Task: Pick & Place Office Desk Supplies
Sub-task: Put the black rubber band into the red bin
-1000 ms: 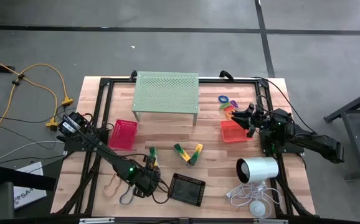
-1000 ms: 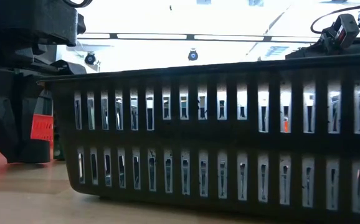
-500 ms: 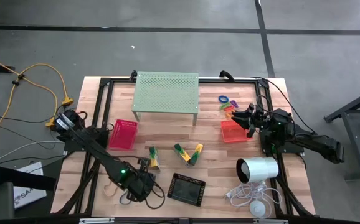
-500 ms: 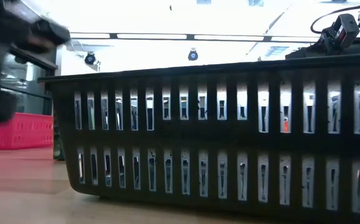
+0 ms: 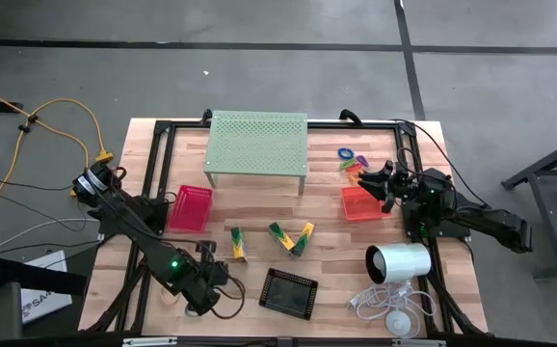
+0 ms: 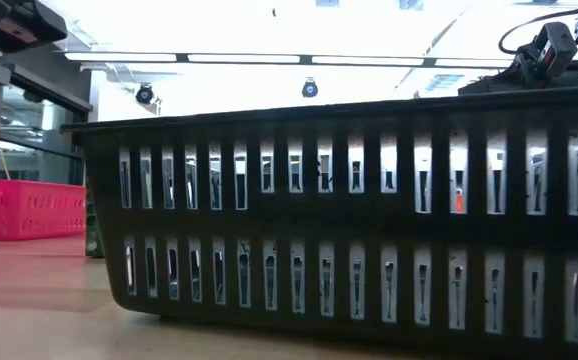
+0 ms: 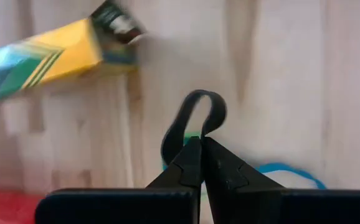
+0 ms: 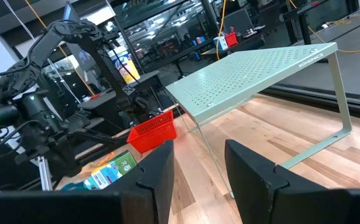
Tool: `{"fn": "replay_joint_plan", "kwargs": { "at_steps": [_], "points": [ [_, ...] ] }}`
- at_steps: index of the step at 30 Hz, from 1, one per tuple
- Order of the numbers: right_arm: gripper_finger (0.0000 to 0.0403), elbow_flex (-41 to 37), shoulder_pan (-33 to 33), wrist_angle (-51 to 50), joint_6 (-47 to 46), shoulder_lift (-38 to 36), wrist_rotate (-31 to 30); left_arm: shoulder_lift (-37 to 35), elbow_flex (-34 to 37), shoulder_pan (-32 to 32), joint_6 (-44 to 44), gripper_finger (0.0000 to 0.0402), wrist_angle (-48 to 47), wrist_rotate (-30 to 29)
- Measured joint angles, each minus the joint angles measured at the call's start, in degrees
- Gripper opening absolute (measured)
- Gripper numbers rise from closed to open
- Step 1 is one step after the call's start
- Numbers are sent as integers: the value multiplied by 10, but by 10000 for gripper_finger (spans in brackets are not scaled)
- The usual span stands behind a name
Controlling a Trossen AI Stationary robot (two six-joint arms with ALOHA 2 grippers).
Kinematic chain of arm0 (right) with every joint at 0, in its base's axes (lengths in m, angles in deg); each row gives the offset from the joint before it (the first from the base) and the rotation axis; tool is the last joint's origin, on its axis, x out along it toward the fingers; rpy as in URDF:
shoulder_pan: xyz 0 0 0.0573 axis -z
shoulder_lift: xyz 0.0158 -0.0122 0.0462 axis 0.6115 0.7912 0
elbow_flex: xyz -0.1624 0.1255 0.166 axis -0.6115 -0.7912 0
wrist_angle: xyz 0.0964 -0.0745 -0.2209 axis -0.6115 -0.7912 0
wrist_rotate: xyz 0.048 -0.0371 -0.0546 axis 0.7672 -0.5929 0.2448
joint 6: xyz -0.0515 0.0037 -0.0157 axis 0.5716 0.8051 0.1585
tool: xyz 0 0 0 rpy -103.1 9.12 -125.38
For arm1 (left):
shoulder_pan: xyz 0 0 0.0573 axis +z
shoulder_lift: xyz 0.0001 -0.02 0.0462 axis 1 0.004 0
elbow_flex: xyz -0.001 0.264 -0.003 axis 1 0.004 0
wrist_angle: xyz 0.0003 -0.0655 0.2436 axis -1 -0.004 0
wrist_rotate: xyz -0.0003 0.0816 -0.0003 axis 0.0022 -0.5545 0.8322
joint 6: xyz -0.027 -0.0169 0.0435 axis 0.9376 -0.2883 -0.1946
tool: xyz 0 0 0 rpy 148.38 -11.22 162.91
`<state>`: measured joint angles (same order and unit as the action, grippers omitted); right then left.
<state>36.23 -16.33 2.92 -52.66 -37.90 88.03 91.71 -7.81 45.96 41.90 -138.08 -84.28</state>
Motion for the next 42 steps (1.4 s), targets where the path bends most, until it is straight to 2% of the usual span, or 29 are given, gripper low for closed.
{"fn": "replay_joint_plan", "kwargs": {
  "at_steps": [8,11,21,26,35,42],
  "points": [
    [130,0,0,0,0,0,0,-36,0,3,124,1,-99,-71],
    [130,0,0,0,0,0,0,-51,1,9,152,1,-137,-78],
    [130,0,0,0,0,0,0,-104,12,53,129,1,-201,-79],
    [130,0,0,0,0,0,0,-150,68,83,124,1,-196,-79],
    [130,0,0,0,0,0,0,-274,164,158,113,1,-169,-79],
    [130,0,0,0,0,0,0,-296,202,242,93,1,-164,-61]
  ]
}}
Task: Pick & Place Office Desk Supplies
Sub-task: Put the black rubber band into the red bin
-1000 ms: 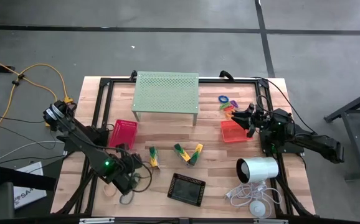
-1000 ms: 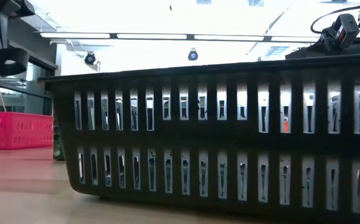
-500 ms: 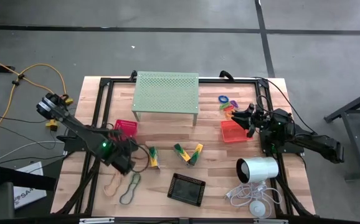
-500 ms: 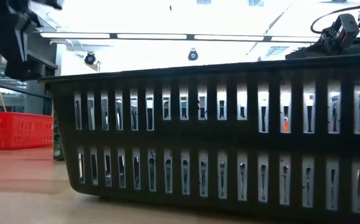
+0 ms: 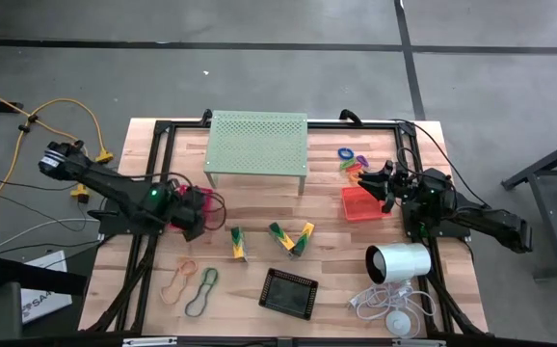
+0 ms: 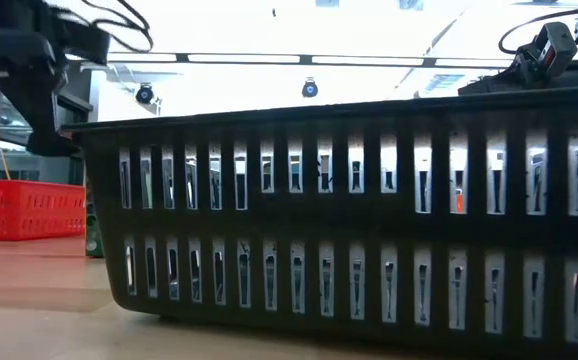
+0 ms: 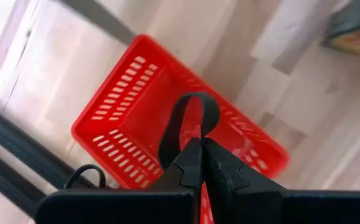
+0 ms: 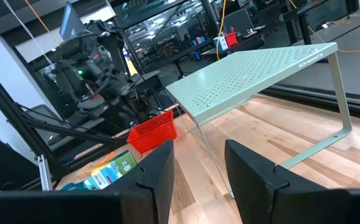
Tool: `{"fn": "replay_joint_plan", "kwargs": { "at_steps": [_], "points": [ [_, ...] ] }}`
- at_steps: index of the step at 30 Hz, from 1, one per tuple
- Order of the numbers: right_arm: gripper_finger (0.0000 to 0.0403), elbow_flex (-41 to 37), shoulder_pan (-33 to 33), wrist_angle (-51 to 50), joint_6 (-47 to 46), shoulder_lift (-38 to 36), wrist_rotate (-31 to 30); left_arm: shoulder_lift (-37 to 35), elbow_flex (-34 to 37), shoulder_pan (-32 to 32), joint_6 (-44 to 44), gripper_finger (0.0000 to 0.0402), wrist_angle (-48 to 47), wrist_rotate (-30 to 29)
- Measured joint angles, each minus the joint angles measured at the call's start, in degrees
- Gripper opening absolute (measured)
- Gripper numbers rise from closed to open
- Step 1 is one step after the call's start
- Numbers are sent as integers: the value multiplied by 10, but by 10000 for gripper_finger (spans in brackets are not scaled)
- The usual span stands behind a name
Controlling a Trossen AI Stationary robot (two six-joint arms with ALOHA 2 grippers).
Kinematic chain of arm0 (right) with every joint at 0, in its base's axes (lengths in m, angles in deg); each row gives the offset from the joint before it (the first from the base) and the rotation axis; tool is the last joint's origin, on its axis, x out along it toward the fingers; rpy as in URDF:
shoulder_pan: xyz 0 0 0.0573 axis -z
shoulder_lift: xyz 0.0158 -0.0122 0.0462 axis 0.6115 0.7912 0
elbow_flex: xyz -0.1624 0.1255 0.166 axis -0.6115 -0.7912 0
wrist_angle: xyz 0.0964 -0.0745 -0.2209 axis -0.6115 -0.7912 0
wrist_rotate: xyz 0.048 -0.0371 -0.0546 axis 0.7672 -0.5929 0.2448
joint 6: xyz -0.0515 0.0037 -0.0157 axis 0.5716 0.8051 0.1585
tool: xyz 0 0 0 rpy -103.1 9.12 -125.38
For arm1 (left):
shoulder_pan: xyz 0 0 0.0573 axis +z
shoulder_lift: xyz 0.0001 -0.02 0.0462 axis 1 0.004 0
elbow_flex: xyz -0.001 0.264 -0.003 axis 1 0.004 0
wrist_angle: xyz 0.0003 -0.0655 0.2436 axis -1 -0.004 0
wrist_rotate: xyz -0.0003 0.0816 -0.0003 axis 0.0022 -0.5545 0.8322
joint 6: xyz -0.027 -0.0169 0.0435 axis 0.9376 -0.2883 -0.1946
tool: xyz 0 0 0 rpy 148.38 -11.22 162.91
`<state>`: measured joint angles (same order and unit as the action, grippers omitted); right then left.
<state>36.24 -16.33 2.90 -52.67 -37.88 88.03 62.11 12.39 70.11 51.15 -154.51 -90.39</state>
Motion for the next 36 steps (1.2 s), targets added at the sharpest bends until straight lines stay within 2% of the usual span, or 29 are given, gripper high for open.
{"fn": "replay_joint_plan", "kwargs": {
  "at_steps": [10,29,36],
  "points": [
    [130,0,0,0,0,0,0,2,25,63,-10,1,20,9],
    [130,0,0,0,0,0,0,2,61,73,-3,1,40,21],
    [130,0,0,0,0,0,0,2,61,73,-3,29,39,21]
  ]
}}
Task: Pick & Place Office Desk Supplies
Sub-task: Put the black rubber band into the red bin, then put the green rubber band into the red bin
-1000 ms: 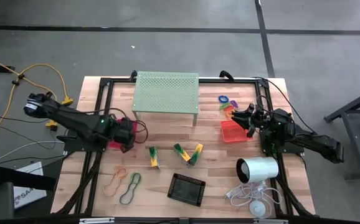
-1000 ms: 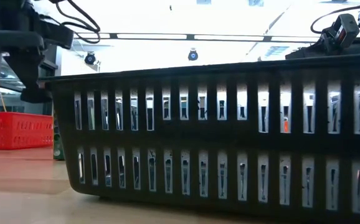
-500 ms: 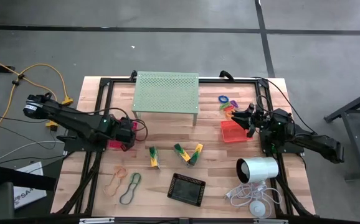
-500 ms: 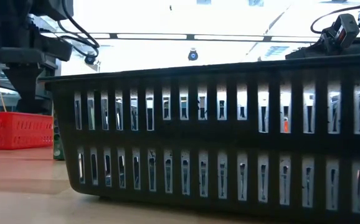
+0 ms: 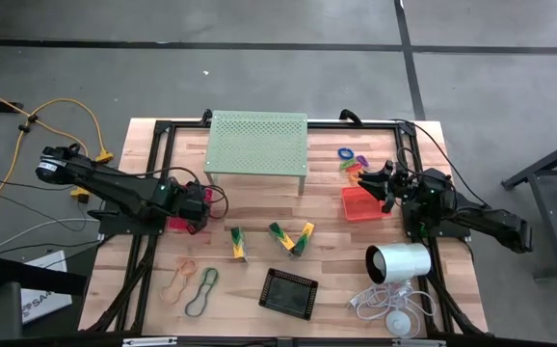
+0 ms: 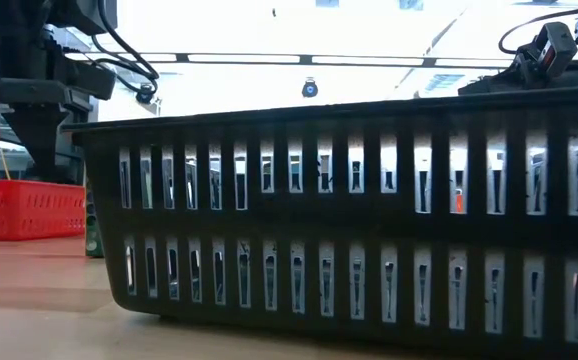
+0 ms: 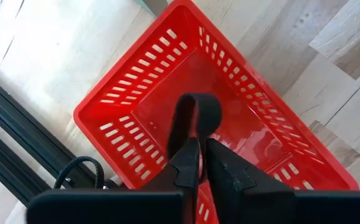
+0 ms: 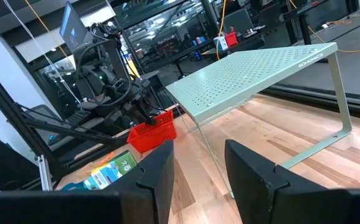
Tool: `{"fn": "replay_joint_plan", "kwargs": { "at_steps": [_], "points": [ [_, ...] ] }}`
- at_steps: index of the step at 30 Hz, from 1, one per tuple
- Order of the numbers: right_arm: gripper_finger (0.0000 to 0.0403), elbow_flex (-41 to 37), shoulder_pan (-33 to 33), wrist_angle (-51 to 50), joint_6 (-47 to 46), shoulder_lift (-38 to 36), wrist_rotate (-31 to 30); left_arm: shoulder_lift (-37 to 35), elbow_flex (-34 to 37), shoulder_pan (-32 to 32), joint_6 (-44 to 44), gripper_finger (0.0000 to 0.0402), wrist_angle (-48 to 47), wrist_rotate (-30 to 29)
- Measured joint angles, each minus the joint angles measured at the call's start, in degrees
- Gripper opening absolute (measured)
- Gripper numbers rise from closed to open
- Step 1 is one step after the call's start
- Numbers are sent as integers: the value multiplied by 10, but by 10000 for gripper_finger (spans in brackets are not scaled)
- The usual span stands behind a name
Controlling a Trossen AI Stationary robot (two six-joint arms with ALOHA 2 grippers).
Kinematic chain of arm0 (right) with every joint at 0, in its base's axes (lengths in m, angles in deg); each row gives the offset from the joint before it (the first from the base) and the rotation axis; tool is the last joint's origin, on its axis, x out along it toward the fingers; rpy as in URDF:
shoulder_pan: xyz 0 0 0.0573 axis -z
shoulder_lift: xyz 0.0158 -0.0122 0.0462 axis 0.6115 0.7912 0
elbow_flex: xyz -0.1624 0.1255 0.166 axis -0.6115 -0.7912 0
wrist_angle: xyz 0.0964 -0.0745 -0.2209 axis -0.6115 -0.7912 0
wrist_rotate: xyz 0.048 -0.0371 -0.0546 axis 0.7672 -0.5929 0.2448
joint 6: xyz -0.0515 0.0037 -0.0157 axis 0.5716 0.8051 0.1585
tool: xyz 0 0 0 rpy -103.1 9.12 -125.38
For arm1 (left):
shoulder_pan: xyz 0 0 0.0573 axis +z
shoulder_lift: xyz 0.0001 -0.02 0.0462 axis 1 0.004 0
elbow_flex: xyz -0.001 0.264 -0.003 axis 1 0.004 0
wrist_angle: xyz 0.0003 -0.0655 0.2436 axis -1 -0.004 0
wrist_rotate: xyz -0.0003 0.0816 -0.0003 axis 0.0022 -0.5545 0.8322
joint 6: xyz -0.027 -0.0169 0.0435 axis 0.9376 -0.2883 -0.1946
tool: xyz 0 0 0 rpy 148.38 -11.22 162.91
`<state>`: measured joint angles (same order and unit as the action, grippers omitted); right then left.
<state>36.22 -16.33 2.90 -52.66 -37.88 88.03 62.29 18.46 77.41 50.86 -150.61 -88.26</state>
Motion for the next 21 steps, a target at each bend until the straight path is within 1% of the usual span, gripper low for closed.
{"fn": "replay_joint_plan", "kwargs": {
  "at_steps": [7,10,15,21],
  "points": [
    [130,0,0,0,0,0,0,0,0,0,1,71,0,0],
    [130,0,0,0,0,0,0,0,0,0,1,82,0,0],
    [130,0,0,0,0,0,0,-1,0,0,0,85,0,4],
    [130,0,0,0,0,0,0,-19,-18,-9,-7,85,10,51]
  ]
}}
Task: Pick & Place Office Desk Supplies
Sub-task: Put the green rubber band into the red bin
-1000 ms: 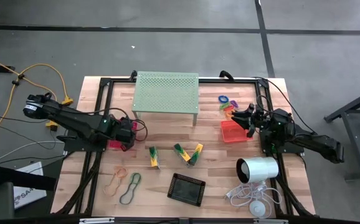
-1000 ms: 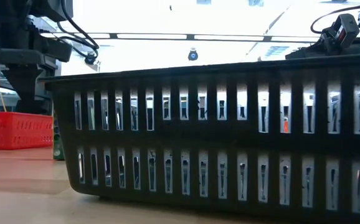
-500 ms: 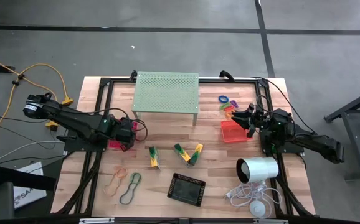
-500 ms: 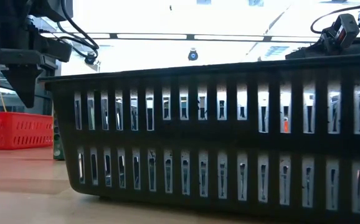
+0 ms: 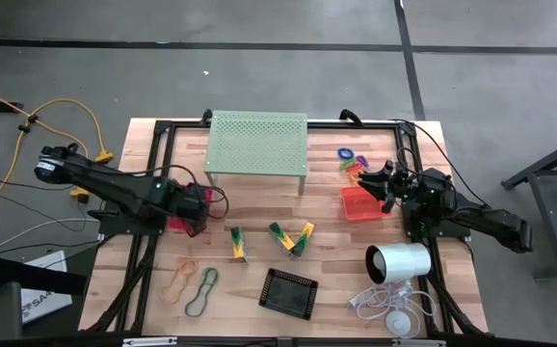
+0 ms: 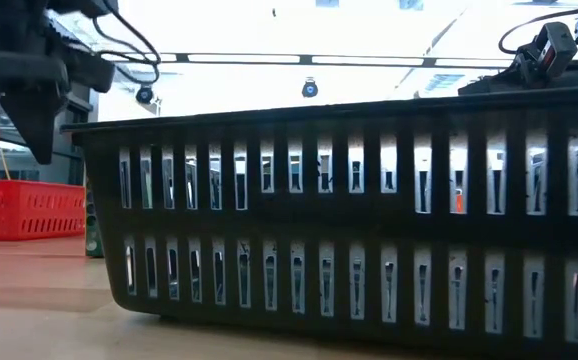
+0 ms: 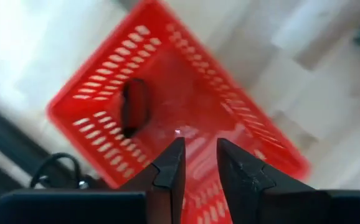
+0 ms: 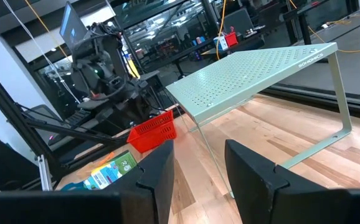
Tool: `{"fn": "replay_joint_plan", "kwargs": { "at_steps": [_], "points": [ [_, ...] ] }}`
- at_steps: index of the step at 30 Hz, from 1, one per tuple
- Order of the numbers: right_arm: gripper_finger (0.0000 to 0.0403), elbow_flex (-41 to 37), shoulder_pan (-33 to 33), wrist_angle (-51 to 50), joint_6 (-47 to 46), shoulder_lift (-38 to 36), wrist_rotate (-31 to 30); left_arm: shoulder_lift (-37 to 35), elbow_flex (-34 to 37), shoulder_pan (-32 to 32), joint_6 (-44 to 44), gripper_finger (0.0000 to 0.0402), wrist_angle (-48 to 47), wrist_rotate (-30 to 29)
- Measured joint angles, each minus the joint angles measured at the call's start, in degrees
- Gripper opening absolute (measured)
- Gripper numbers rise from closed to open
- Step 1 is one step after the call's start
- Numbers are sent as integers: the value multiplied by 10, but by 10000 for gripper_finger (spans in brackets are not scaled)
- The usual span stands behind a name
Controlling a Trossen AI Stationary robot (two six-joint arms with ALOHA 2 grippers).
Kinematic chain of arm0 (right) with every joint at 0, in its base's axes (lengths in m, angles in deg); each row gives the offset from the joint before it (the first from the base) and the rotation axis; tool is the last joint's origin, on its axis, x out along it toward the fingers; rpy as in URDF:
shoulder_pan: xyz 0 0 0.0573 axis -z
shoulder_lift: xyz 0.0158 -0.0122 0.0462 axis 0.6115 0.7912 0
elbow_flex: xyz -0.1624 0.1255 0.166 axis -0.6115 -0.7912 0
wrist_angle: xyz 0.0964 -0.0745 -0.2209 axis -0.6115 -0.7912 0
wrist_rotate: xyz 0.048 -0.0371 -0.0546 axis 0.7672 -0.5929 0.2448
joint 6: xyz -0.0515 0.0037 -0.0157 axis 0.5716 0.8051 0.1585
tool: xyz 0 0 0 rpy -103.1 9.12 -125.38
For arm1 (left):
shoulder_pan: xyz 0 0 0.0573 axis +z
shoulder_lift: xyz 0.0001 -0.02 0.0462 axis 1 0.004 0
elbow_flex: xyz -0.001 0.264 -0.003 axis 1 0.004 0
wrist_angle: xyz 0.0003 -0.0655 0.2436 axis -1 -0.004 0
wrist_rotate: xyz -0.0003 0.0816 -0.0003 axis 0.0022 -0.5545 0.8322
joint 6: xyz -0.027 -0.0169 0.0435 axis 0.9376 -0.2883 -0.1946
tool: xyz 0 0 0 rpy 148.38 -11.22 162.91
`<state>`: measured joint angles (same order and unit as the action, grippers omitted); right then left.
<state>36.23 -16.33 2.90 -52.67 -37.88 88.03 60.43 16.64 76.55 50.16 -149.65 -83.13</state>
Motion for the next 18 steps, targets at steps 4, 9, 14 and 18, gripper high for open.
{"fn": "replay_joint_plan", "kwargs": {
  "at_steps": [4,9,14,18],
  "points": [
    [130,0,0,0,0,0,0,-6,-8,-27,-10,85,28,20],
    [130,0,0,0,0,0,0,-6,-19,-71,-3,85,50,29],
    [130,0,0,0,0,0,0,-6,-26,-115,14,85,58,29],
    [130,0,0,0,0,0,0,-5,-26,-146,15,85,83,29]
  ]
}}
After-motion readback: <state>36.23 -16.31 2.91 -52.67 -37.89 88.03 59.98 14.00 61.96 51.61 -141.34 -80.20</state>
